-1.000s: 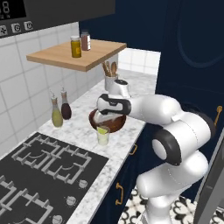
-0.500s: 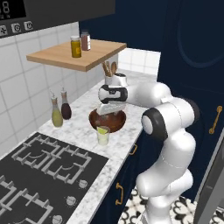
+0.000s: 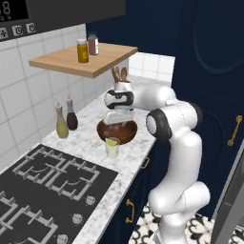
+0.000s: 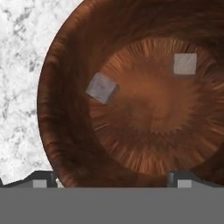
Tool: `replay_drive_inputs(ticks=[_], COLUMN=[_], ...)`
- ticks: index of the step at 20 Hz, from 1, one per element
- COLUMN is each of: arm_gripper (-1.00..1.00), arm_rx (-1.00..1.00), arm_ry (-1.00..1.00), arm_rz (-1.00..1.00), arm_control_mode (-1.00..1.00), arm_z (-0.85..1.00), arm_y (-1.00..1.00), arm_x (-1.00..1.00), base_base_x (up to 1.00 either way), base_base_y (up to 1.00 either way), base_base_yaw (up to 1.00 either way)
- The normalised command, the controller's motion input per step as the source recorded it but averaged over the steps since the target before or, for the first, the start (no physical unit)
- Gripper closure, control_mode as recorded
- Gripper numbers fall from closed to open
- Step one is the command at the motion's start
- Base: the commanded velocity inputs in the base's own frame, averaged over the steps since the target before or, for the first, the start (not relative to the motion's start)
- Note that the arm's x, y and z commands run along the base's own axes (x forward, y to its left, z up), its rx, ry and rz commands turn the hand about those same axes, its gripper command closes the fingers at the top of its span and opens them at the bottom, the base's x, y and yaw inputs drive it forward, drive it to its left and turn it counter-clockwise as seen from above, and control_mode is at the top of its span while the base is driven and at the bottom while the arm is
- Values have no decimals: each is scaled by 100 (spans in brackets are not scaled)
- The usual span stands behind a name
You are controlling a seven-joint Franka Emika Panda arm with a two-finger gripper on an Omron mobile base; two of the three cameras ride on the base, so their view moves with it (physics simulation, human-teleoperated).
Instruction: Grab a lemon wedge from the fridge and one ice cube from the ice bowl, and put them in the glass of lemonade.
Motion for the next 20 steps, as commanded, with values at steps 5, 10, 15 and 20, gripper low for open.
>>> replay_drive_inputs(ticks=[5, 10, 15, 20], arm_gripper=[-100, -100, -100, -100], arm_rx=[0, -1, -2, -5], arm_ry=[-1, -2, 0, -6], arm_rz=[-4, -14, -15, -11], arm_control_mode=[-100, -100, -100, -100], arm_z=[-46, -3, -13, -15], arm_y=[9, 34, 11, 1], arm_x=[0, 2, 8, 1], base_base_x=[0, 0, 0, 0], base_base_y=[0, 0, 0, 0], base_base_yaw=[0, 0, 0, 0])
